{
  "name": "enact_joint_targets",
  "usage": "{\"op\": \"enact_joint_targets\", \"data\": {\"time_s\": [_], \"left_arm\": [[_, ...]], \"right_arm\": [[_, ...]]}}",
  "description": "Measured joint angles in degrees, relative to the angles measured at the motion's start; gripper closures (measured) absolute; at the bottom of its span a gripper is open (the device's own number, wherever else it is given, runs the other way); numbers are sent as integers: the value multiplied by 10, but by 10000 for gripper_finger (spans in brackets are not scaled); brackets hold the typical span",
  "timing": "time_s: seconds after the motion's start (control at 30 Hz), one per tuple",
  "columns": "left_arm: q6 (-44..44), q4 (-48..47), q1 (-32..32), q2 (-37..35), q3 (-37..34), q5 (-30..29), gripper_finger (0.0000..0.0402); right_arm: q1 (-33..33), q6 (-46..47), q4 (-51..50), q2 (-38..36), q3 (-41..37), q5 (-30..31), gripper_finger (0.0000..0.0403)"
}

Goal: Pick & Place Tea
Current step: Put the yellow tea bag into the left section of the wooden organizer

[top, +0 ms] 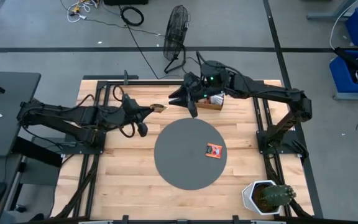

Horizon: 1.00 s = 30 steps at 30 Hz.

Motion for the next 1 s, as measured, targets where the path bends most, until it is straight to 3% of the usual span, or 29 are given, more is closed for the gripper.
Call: {"op": "enact_joint_targets", "data": {"time_s": [0.2,0.4,0.47,0.7,1.0], "left_arm": [[-22,69,23,0,-81,33,391],[46,279,66,0,-160,124,391],[53,304,93,0,-172,161,391],[58,309,165,9,-174,298,391],[47,311,177,28,-174,316,391]], "right_arm": [[0,-68,-154,41,130,50,200],[-16,-108,-334,71,231,61,202],[-21,-113,-380,71,238,61,207],[-21,-114,-404,111,239,50,211],[-17,-92,-332,157,238,43,211]]}}
